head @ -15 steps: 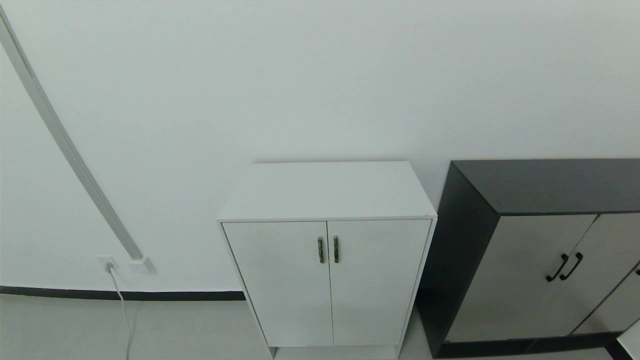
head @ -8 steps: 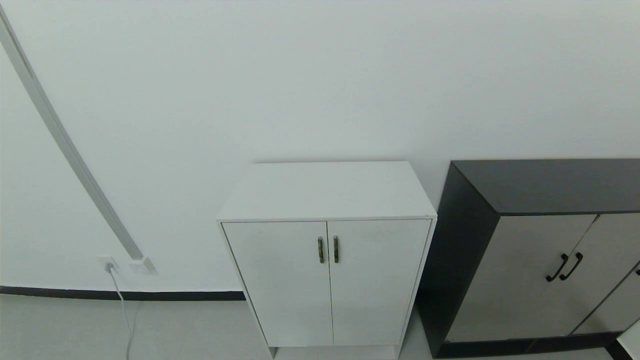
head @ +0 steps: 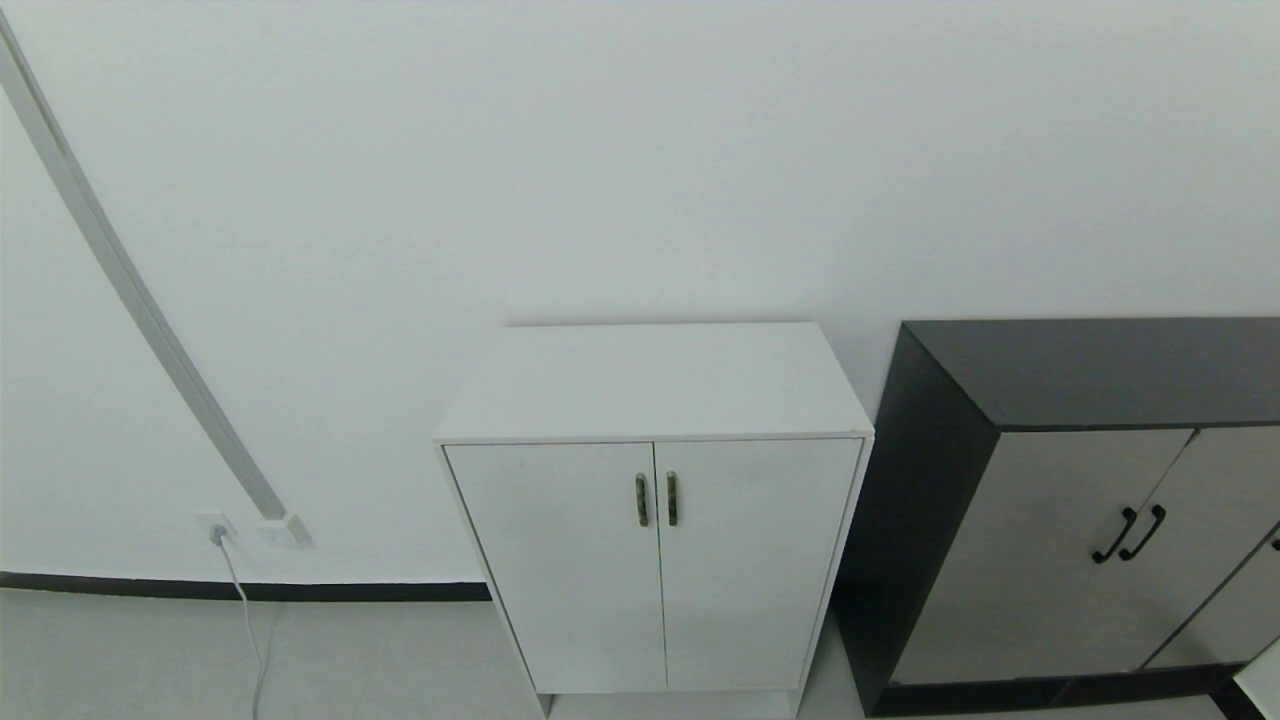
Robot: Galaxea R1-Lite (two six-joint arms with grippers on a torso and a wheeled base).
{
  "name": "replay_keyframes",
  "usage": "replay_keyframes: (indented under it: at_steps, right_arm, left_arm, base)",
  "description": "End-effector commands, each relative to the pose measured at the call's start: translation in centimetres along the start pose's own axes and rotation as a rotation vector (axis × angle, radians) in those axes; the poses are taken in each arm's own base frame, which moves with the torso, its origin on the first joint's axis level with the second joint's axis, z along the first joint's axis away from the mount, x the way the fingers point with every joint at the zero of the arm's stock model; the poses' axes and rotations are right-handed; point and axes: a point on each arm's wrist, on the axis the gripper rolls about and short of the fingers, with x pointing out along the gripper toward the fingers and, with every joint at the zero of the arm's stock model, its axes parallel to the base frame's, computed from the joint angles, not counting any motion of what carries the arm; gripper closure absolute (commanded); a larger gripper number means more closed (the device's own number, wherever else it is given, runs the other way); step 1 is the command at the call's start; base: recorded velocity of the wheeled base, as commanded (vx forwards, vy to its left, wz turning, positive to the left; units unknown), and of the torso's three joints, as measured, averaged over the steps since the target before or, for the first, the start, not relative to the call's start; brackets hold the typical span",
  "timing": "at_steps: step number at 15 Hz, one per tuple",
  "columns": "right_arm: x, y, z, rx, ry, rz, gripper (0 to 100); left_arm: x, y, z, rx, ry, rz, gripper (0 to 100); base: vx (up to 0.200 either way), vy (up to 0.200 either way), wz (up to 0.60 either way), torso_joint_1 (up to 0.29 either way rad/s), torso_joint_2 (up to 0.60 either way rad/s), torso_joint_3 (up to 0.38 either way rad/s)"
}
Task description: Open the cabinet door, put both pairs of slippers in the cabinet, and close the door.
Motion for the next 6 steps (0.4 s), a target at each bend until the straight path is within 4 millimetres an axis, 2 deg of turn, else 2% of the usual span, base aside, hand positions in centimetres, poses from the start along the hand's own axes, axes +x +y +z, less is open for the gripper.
replay_keyframes:
  at_steps: [1, 6]
  right_arm:
    - [0.0, 0.0, -0.01, -0.005, 0.001, 0.001, 100]
    - [0.0, 0.0, -0.01, -0.006, 0.0, -0.001, 100]
  left_arm:
    - [0.01, 0.0, 0.01, 0.0, 0.001, 0.001, 100]
    - [0.01, 0.0, 0.01, 0.0, 0.001, 0.001, 100]
  base:
    - [0.0, 0.0, 0.0, 0.0, 0.0, 0.0]
    - [0.0, 0.0, 0.0, 0.0, 0.0, 0.0]
